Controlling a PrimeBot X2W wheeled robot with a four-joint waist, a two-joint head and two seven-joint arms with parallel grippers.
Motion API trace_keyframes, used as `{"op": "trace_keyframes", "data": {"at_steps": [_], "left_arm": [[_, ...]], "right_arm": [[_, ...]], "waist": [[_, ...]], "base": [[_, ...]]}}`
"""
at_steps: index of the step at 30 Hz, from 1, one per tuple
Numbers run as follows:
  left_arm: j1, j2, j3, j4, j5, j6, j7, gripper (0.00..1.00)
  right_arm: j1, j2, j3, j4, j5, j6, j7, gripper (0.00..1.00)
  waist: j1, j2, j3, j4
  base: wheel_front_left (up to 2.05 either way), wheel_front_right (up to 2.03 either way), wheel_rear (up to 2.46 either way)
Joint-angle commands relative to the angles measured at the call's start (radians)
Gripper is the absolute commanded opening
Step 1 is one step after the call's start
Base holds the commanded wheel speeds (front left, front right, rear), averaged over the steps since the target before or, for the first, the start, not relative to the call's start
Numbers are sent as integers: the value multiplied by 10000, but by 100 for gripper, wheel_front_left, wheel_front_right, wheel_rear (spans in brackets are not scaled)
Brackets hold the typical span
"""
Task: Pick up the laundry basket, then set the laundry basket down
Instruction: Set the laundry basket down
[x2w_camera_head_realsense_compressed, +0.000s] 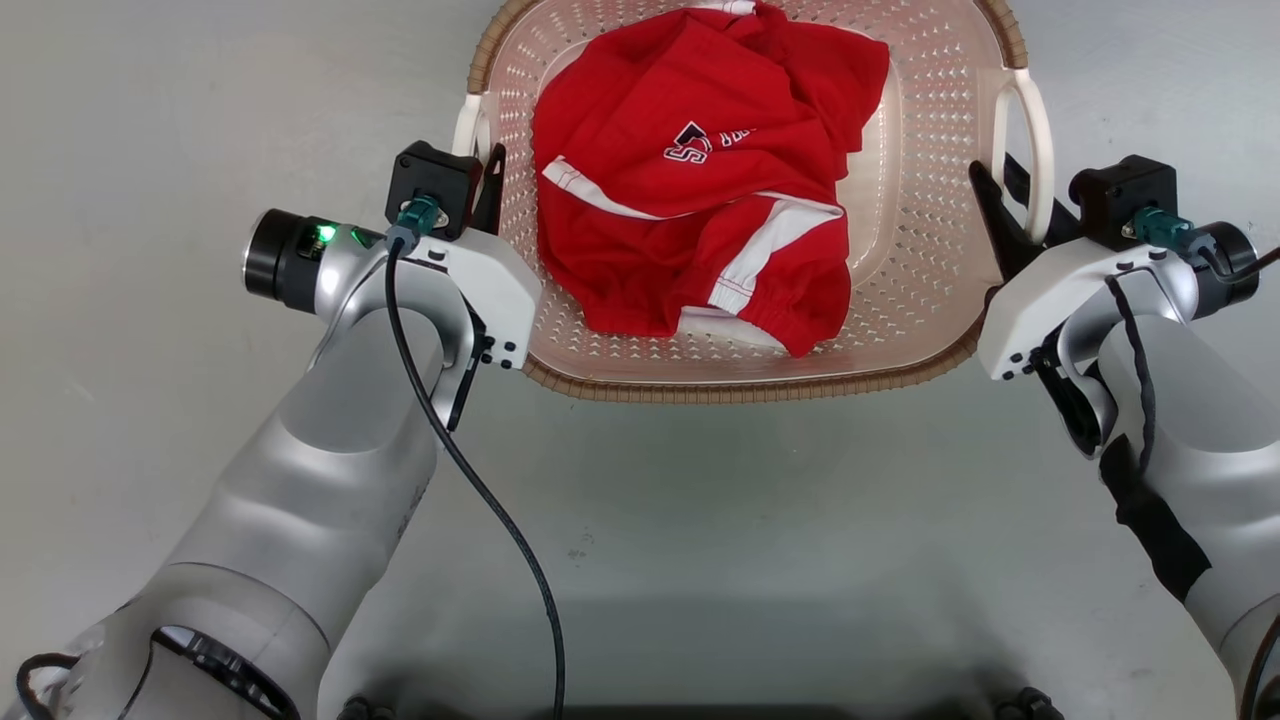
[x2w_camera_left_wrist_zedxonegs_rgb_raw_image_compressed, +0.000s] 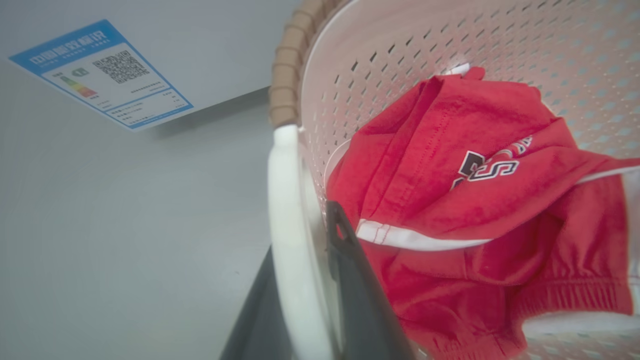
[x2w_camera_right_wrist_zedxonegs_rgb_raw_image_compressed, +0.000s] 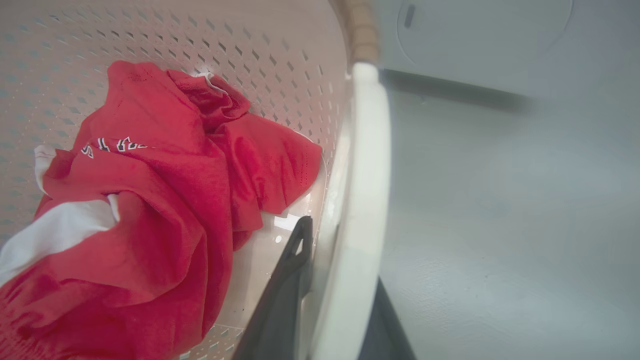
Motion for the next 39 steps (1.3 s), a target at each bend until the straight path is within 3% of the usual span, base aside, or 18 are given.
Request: {"op": "trace_keyframes", "data": {"at_steps": [1, 13, 35, 36, 37, 38, 39], "left_arm": [[135, 587, 149, -57, 294, 14, -149, 0], [125, 474, 537, 134, 683, -107, -150, 0], [154, 252, 982, 522, 1126, -319, -151, 0], [163, 219, 1044, 598, 1069, -327, -151, 23], [155, 190, 1055, 654, 1069, -329, -151, 50], [141, 169, 1056, 694, 1089, -316, -151, 97], [142, 142, 1081, 733, 1077, -311, -151, 100]], "right_arm": [[708, -137, 64, -47, -372, 63, -47, 0], [702, -32, -529, 9, -878, 63, -47, 0], [662, -2, -557, 133, -642, 63, -47, 0], [642, -2, -553, 248, -621, 63, -47, 36], [609, -2, -542, 323, -619, 63, -47, 90], [584, -2, -559, 411, -600, 63, -47, 100], [564, -2, -553, 455, -583, 63, -47, 100]], "waist": [[0, 0, 33, -20], [0, 0, 151, -3], [0, 0, 256, -77], [0, 0, 265, -75], [0, 0, 277, -76], [0, 0, 287, -78], [0, 0, 300, -75]], "base": [[0, 0, 0], [0, 0, 0], [0, 0, 0], [0, 0, 0], [0, 0, 0], [0, 0, 0], [0, 0, 0]]}}
